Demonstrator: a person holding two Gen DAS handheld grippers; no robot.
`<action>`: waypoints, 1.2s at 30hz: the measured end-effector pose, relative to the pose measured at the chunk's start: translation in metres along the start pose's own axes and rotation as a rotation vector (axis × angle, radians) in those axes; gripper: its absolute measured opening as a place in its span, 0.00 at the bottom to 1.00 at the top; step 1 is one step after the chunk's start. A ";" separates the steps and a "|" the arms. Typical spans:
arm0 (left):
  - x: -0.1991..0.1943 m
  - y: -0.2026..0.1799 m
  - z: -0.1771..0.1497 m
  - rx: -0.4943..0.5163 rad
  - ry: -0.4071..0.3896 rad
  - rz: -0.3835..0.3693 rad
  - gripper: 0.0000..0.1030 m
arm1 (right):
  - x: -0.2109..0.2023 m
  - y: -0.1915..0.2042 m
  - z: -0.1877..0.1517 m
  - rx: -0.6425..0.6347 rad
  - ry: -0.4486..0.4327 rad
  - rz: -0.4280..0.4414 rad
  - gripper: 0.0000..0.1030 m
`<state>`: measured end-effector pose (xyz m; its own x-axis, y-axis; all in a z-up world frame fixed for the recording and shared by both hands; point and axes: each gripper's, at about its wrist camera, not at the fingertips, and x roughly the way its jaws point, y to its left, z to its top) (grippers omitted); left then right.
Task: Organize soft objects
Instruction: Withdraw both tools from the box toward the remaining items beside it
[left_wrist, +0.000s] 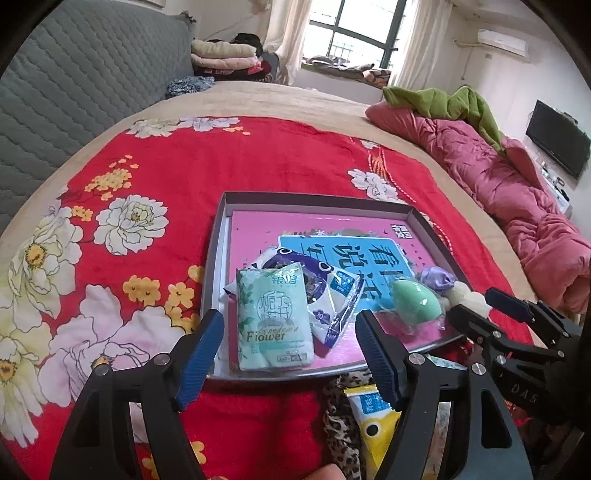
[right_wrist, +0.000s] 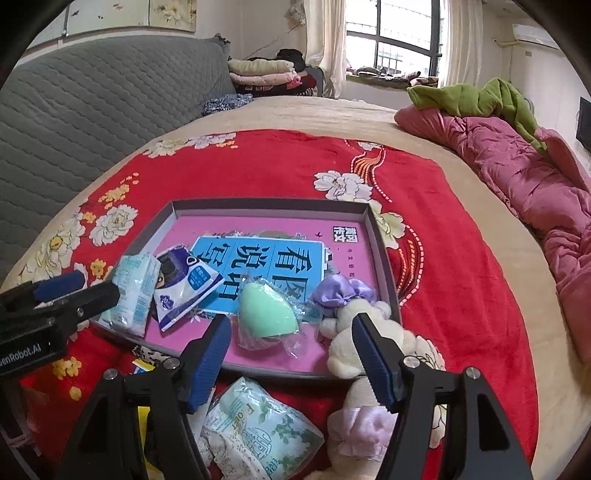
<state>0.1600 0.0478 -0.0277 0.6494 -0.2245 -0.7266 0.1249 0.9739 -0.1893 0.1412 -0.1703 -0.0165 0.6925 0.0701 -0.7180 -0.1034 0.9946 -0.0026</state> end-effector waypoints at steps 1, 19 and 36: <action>-0.003 -0.001 -0.001 0.001 -0.005 0.005 0.73 | -0.001 -0.001 0.000 0.000 -0.002 0.003 0.66; -0.051 -0.007 -0.011 -0.054 -0.039 0.036 0.73 | -0.039 -0.037 0.002 0.048 -0.080 0.043 0.67; -0.104 -0.032 -0.008 -0.049 -0.084 0.030 0.74 | -0.097 -0.062 0.010 0.070 -0.194 0.057 0.68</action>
<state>0.0822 0.0397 0.0490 0.7134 -0.1894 -0.6747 0.0687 0.9771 -0.2016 0.0873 -0.2381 0.0601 0.8123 0.1331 -0.5678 -0.1015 0.9910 0.0872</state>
